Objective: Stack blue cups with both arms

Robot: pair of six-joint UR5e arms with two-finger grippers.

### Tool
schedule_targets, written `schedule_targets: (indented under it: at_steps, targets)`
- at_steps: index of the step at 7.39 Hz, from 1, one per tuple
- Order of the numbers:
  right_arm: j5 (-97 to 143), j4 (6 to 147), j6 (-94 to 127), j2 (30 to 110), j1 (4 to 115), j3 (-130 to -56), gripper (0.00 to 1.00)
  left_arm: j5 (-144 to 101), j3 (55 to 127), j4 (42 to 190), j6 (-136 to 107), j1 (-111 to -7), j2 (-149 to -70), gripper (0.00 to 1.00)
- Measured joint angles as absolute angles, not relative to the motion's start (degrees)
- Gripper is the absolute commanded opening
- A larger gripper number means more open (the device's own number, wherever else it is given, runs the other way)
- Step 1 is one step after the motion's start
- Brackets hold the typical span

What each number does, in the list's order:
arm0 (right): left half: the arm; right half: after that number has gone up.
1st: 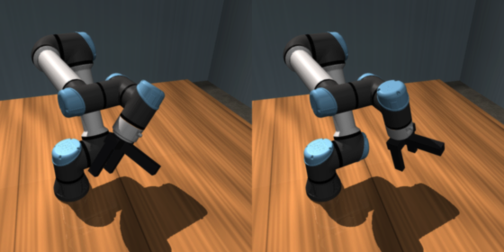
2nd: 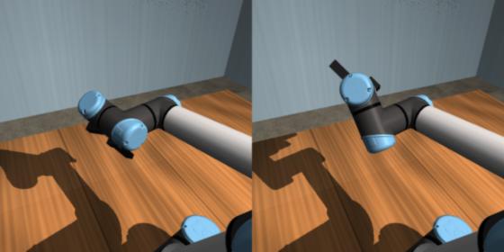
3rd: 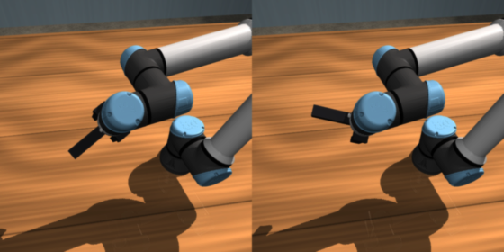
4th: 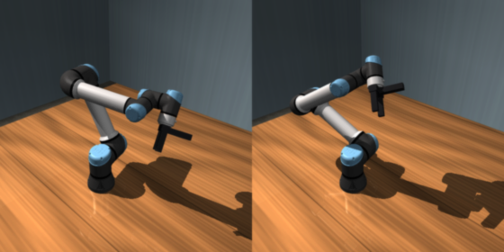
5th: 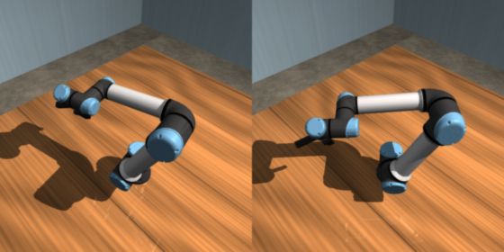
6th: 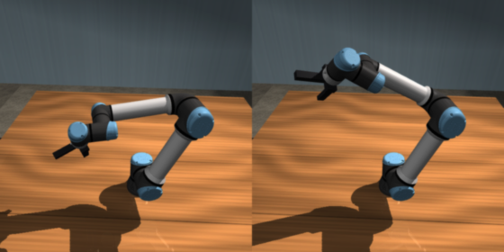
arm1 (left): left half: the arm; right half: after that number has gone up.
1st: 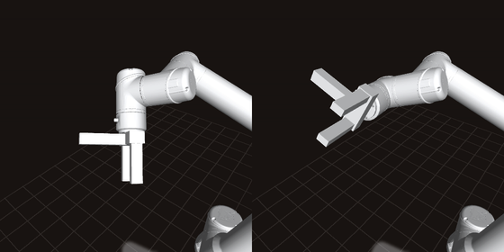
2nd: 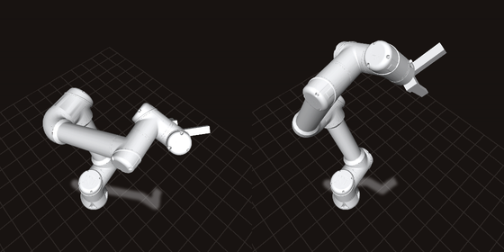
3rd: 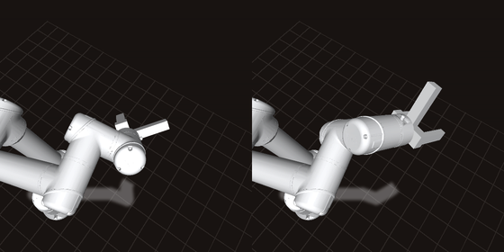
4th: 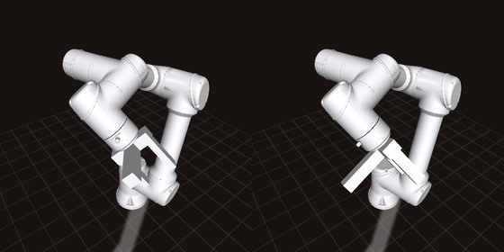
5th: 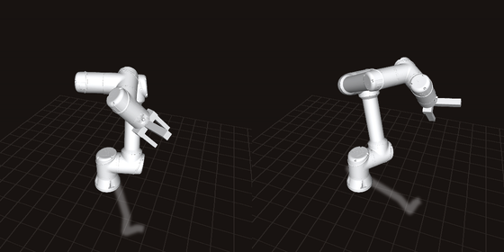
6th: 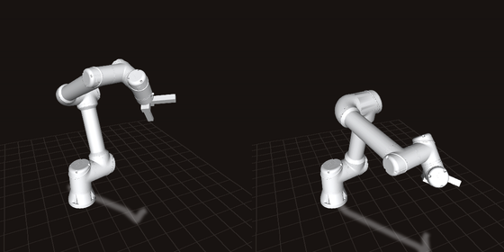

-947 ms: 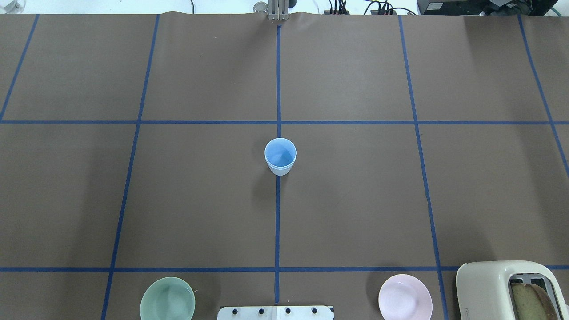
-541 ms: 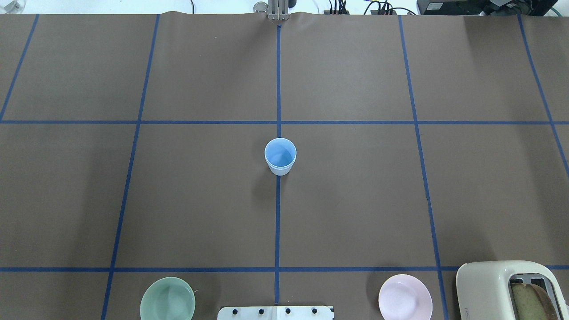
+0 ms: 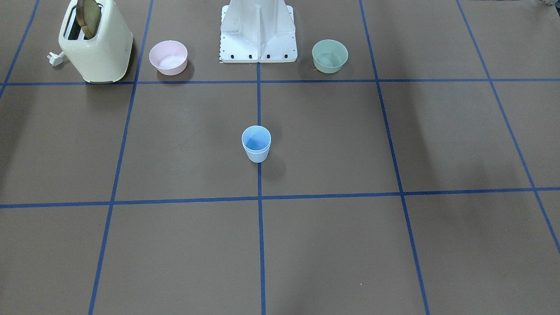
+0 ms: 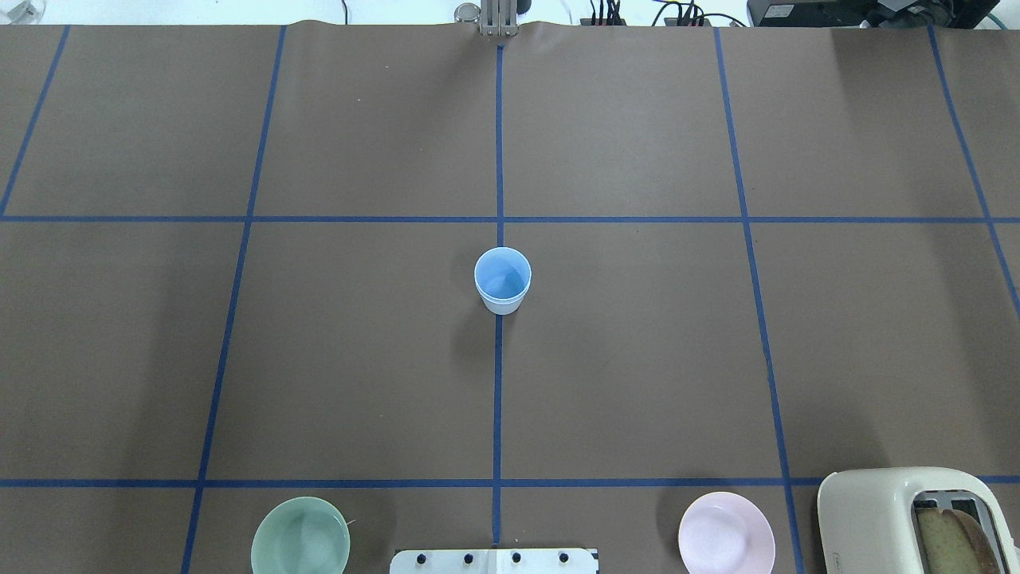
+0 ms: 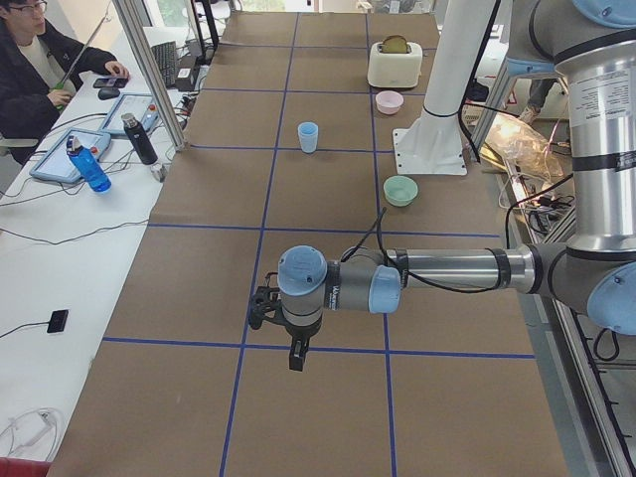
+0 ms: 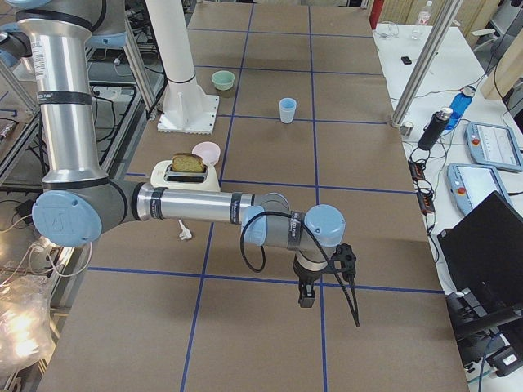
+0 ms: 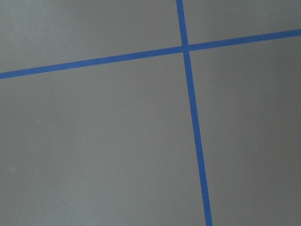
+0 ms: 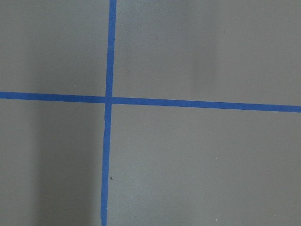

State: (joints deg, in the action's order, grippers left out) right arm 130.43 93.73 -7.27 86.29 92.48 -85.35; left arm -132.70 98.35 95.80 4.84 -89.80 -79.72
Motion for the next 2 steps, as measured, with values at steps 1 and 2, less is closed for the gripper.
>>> schedule_targets:
  at_steps: [1,2]
  targets:
    - [130.4,93.7,-7.3,86.5,92.5,-85.4,1.0,-132.7,98.3,95.8,4.8,-89.8,-79.7,0.98]
    - [130.4,93.7,-7.3,86.5,92.5,-85.4,1.0,-132.7,98.3,95.8,4.8,-89.8,-79.7,0.98]
